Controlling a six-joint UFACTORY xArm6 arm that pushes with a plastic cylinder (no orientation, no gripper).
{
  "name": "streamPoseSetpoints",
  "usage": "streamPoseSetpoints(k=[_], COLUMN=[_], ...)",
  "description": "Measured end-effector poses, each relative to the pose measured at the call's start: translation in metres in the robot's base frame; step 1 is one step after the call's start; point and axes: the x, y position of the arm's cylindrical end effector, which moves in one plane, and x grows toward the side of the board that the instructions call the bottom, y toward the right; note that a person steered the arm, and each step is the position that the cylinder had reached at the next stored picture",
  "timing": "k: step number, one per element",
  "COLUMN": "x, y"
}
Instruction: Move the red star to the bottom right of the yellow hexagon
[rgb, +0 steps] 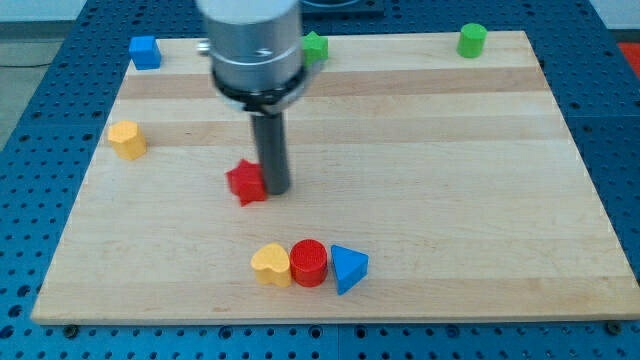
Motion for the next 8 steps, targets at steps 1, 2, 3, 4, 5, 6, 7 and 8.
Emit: streamPoseSetpoints(k=[1, 2, 3, 4, 5, 6, 7, 8], x=[0.005, 0.039, 0.033, -0.016, -0.038, -0.052, -0.075, -0.075], y=[-0.035, -0.035, -0.058, -0.073, -0.082, -0.040, -0.051, -0.078])
